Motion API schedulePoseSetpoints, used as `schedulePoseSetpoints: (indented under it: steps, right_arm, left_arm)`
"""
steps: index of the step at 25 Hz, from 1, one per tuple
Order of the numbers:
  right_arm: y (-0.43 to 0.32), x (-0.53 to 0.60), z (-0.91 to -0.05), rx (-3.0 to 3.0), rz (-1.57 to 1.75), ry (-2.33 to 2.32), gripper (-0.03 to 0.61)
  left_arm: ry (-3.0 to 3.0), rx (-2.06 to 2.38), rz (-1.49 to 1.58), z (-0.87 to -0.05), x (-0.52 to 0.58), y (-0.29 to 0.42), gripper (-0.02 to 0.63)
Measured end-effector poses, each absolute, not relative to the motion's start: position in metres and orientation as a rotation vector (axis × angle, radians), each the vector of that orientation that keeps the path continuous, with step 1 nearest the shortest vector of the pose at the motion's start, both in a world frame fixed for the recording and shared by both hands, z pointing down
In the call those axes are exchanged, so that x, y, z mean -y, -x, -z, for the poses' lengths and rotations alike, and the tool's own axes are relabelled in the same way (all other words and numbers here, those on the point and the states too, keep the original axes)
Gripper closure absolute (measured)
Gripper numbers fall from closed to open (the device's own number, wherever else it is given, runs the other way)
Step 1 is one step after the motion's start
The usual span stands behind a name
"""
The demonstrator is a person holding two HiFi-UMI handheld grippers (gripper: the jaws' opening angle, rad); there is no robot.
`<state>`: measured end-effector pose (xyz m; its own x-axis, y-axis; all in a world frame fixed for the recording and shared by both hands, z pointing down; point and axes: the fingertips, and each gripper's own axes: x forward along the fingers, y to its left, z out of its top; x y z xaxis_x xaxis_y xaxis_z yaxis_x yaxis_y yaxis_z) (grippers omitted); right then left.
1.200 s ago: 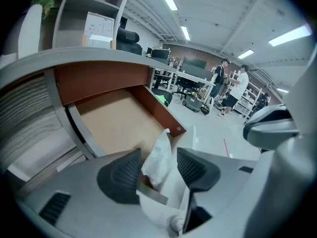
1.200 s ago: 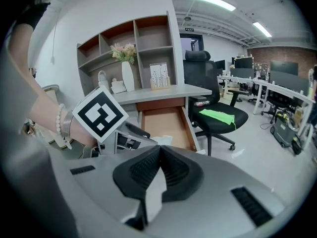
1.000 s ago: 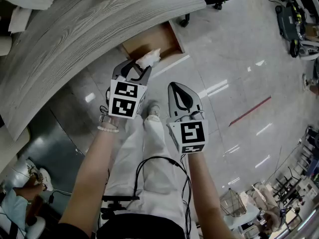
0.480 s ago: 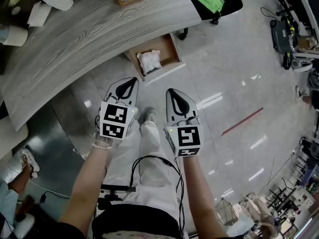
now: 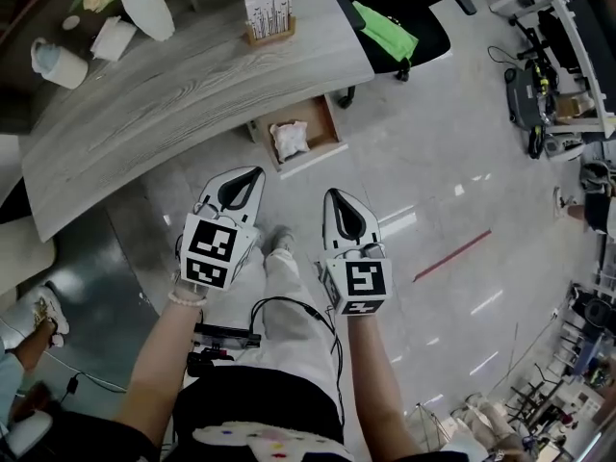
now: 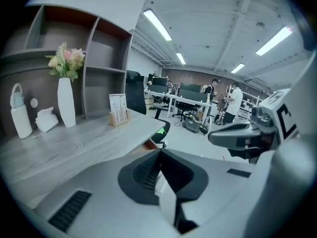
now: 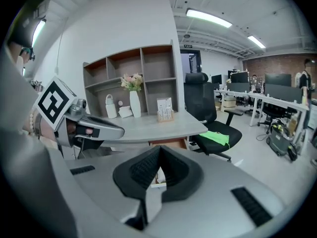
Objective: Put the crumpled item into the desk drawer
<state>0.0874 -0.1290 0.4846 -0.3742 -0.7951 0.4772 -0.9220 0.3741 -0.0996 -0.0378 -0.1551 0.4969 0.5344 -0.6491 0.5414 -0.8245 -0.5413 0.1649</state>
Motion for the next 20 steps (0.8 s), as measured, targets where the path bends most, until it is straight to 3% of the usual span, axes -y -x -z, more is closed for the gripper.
schedulePoseSetpoints:
  steps: [20]
  right_arm:
    - [-0.069,0.132,-0.335,2.466,-0.249,-1.527,0.575]
  left_arm:
    - [-2.586,1.289,-0.448,-0.331,0.144,0.052,0.601]
